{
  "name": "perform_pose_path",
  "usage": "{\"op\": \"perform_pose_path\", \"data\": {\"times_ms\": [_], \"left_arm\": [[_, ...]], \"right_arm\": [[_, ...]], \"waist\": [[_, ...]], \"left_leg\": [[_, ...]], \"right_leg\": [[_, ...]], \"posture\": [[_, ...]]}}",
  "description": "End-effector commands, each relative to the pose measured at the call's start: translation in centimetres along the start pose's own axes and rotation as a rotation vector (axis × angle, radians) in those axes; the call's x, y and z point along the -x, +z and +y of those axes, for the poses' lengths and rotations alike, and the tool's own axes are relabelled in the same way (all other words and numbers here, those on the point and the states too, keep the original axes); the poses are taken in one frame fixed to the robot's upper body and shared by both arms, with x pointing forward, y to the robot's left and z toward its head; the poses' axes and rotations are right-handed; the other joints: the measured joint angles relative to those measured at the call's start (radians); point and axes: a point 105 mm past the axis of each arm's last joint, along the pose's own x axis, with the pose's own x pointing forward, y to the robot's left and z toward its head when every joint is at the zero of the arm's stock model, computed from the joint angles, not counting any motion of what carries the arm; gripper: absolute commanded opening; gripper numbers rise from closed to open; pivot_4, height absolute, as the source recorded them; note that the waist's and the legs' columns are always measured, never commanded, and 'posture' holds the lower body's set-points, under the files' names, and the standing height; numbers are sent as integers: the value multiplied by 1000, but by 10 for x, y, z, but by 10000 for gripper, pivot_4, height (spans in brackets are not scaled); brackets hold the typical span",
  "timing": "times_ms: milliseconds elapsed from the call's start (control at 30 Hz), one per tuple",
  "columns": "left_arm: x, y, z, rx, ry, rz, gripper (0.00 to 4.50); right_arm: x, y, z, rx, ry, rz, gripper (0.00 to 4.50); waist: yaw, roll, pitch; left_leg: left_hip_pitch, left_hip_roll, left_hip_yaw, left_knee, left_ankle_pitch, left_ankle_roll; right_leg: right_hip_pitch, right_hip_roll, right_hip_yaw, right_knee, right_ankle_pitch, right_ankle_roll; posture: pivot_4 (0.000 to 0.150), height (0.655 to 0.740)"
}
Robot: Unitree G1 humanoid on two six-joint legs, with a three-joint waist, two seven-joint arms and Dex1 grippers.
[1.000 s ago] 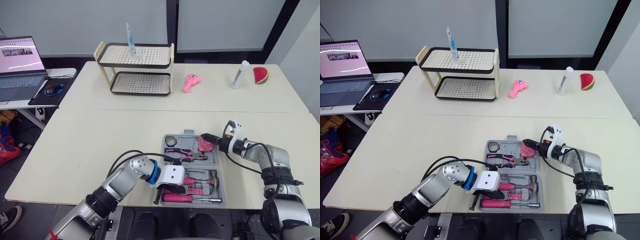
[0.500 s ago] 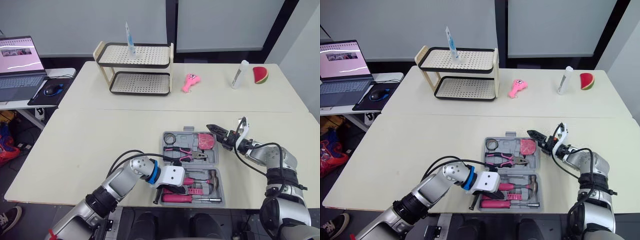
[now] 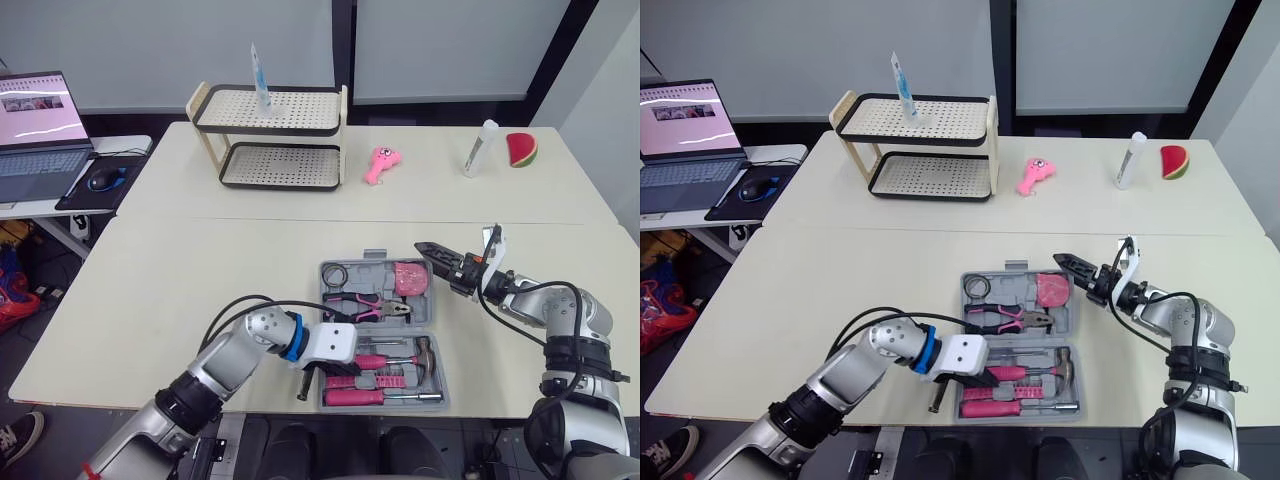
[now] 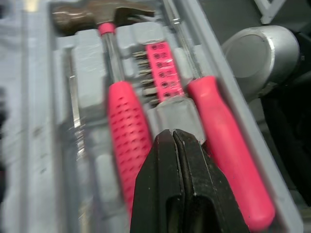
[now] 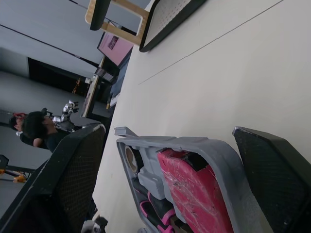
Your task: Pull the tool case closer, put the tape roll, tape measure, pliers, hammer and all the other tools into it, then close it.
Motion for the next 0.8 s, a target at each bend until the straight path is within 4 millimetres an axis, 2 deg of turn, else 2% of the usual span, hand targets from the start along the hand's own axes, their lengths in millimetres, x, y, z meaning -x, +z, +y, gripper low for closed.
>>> {"op": "perform_pose_path", "data": {"times_ms": [33, 200, 367, 467, 600, 667, 700, 733, 800], "left_arm": [[23, 9, 3, 12, 42, -36, 0], [53, -3, 0, 59, 75, 15, 0], [81, -23, -11, 169, 86, 73, 0], [85, -38, -20, 215, 64, 115, 0], [80, -51, -25, 213, 43, 145, 0], [77, -52, -25, 205, 43, 143, 0], [75, -52, -25, 196, 42, 143, 0], [74, -52, -25, 190, 41, 143, 0], [71, -52, -25, 178, 35, 142, 0]], "right_arm": [[2, 6, 25, 33, 100, 2, 44882], [10, 0, 43, 59, 146, 67, 44882], [29, -18, 73, 109, 226, 208, 44882], [47, -38, 96, 163, 287, 345, 44882], [72, -62, 121, 264, 334, 530, 44882], [78, -67, 123, 347, 294, 577, 44882], [79, -68, 117, 431, 235, 590, 44882], [78, -68, 109, 518, 176, 600, 44882], [75, -61, 77, 740, 10, 613, 43168]], "waist": [[0, 0, 0], [0, 0, 0], [1, 1, 1], [4, 1, 1], [7, 1, 2], [9, 1, 2], [9, 1, 2], [9, 1, 2], [9, 0, 2]], "left_leg": [[0, 0, 0, 0, 0, 0], [0, 0, 0, -1, 0, 0], [0, 0, -1, -1, -2, 4], [-1, 0, -1, -2, -3, 5], [-1, 0, -1, -2, -4, 7], [-1, 0, -2, -1, -4, 7], [-1, 0, -2, -1, -4, 7], [-1, -1, -2, -1, -4, 8], [-1, 0, -2, -1, -5, 8]], "right_leg": [[0, 0, 0, 0, 0, 0], [0, 0, 0, 0, 0, 0], [-1, 0, 0, -1, 0, 0], [-1, 0, 0, -1, 0, 0], [-1, 0, 0, -2, 0, 0], [0, 0, -1, -3, 0, 0], [0, 0, -1, -3, 0, 0], [0, 0, -1, -4, 0, 0], [1, 0, -1, -5, 0, 0]], "posture": [[1500, 7400], [1500, 7400], [1500, 7400], [1500, 7400], [1500, 7400], [1500, 7400], [1500, 7400], [1500, 7400], [1500, 7400]]}}
